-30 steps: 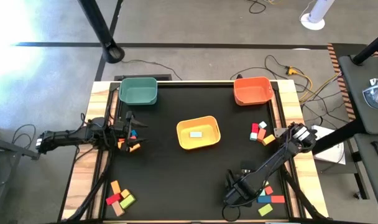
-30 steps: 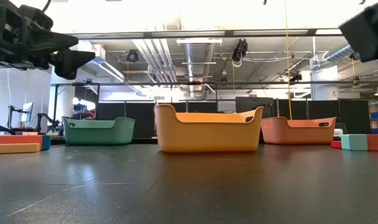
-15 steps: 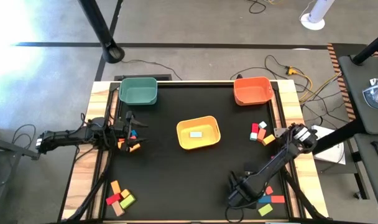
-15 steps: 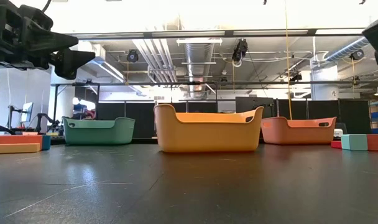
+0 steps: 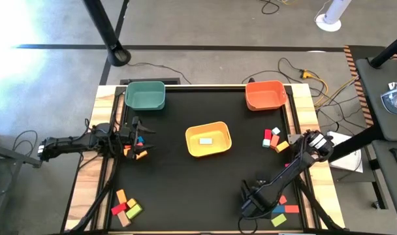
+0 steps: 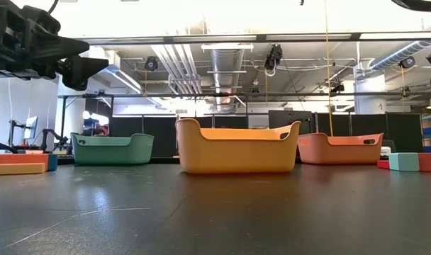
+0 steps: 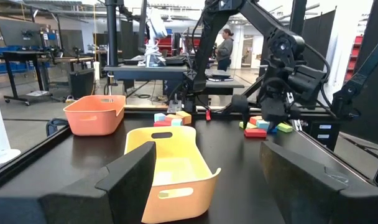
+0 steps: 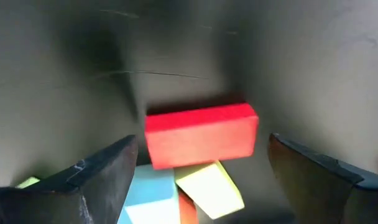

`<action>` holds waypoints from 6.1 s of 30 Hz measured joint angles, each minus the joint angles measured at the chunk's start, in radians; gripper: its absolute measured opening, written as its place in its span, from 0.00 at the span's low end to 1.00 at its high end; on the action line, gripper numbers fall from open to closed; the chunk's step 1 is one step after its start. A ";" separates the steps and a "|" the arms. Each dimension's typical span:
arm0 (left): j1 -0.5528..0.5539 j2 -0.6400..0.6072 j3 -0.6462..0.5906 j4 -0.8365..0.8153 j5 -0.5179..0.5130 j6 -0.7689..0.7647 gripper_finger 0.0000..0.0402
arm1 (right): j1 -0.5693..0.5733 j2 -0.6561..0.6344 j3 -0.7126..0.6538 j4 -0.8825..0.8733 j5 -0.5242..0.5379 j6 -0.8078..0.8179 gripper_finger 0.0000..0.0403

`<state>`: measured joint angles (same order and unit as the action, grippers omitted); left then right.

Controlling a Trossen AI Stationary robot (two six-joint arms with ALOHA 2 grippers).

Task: Sort blocks by size
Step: Put the red thin block into the yellow bin, then put the yellow thin block into the yellow bin

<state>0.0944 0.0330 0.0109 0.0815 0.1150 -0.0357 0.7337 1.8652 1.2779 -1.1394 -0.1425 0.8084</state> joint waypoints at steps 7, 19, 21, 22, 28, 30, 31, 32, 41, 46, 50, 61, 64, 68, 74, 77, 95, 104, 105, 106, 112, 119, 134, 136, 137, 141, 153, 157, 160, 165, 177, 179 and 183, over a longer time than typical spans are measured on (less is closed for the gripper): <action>0.000 0.000 0.000 0.000 0.000 0.000 0.68 | -0.001 0.000 -0.063 0.043 -0.023 -0.017 0.84; 0.000 0.000 0.000 0.000 0.000 0.000 0.68 | -0.002 -0.004 -0.084 0.106 -0.022 -0.075 0.69; 0.000 0.000 0.000 0.000 0.000 0.000 0.68 | -0.003 -0.003 -0.073 0.102 -0.020 -0.075 0.69; 0.000 0.000 0.000 0.000 0.000 0.000 0.68 | -0.006 -0.003 -0.066 0.102 -0.017 -0.072 0.69; 0.000 0.000 0.000 0.000 0.000 0.000 0.68 | -0.044 -0.012 0.019 0.069 0.026 -0.086 0.71; 0.000 0.000 0.000 0.000 0.000 0.000 0.68 | -0.067 -0.014 0.055 0.065 0.048 -0.118 0.69; 0.000 0.000 0.000 0.000 0.000 0.000 0.68 | -0.080 -0.015 0.073 0.062 0.057 -0.131 0.68; 0.000 0.000 0.000 0.000 0.000 0.000 0.68 | -0.094 -0.017 0.091 0.051 0.066 -0.149 0.68; 0.000 0.000 0.000 0.000 0.000 0.000 0.68 | -0.246 -0.052 0.265 0.003 0.204 -0.355 0.70; 0.000 0.000 0.000 0.000 0.000 0.000 0.68 | -0.340 -0.064 0.339 0.002 0.303 -0.560 0.68; 0.000 0.000 0.000 0.000 0.000 0.000 0.68 | -0.436 -0.064 0.353 0.029 0.356 -0.718 0.69; 0.000 0.000 0.000 0.000 0.000 0.000 0.68 | -0.702 -0.026 0.346 0.217 0.327 -1.070 0.68; 0.000 0.000 0.000 0.000 0.000 0.000 0.68 | -0.747 0.015 0.345 0.226 0.326 -1.114 0.70; 0.000 0.000 0.000 0.000 0.000 0.000 0.68 | -0.767 0.081 0.345 0.213 0.325 -1.125 0.69; 0.000 0.000 0.000 0.000 0.000 0.000 0.68 | -0.778 0.143 0.345 0.138 0.326 -1.117 0.70; 0.000 0.000 0.000 0.000 0.000 0.000 0.68 | -0.782 0.163 0.344 0.138 0.326 -1.110 0.72; 0.000 0.000 0.000 0.000 0.000 0.000 0.68 | -0.797 0.138 0.385 0.041 0.327 -1.015 0.90; 0.000 0.001 0.000 0.000 0.000 0.000 0.68 | -0.651 -0.064 0.421 -0.191 0.265 -0.586 0.90; 0.000 0.001 0.000 0.000 0.000 0.000 0.68 | -0.623 -0.085 0.406 -0.211 0.214 -0.478 0.90; 0.000 0.001 0.000 0.000 0.000 0.000 0.68 | -0.591 -0.109 0.386 -0.223 0.161 -0.372 0.90; 0.000 0.003 0.000 0.000 0.000 0.000 0.68 | -0.305 -0.197 0.225 -0.209 0.113 0.050 0.90; 0.000 0.004 0.000 0.000 0.000 0.000 0.68 | -0.033 -0.152 0.049 -0.117 0.098 0.329 0.90; 0.000 0.004 0.000 0.000 0.000 0.000 0.68 | 0.095 -0.133 -0.130 -0.113 0.042 0.400 0.90; 0.000 0.004 0.000 0.000 0.000 0.000 0.68 | 0.095 -0.133 -0.136 -0.107 0.032 0.391 0.90; 0.000 0.004 0.000 0.000 0.000 0.000 0.68 | 0.095 -0.133 -0.136 -0.104 0.031 0.383 0.90; 0.000 0.004 0.000 0.000 0.000 0.000 0.68 | 0.102 -0.134 -0.133 -0.069 0.016 0.306 0.90; 0.000 0.005 0.000 0.000 0.000 0.000 0.68 | 0.139 -0.128 -0.153 -0.005 0.040 0.139 0.90; 0.000 0.005 0.000 0.000 0.000 0.000 0.68 | 0.139 -0.128 -0.184 0.107 0.040 0.110 0.90; 0.000 0.005 0.000 0.000 0.000 0.000 0.68 | 0.139 -0.128 -0.203 0.152 0.039 0.082 0.90; 0.000 0.005 0.000 0.000 0.000 0.000 0.68 | 0.139 -0.129 -0.208 0.157 0.038 0.047 0.81; 0.000 0.005 0.000 0.000 0.000 0.000 0.68 | 0.139 -0.130 -0.233 0.156 0.038 0.000 0.39; 0.000 0.005 0.000 0.000 0.000 0.000 0.68 | 0.138 -0.130 -0.234 0.149 0.048 0.000 0.33; 0.000 0.005 0.000 0.000 0.000 0.000 0.68 | 0.121 -0.130 -0.229 0.132 0.056 -0.019 0.30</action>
<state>0.0944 0.0380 0.0109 0.0815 0.1150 -0.0357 0.8545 1.7355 1.0493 -1.0074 -0.0865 0.7896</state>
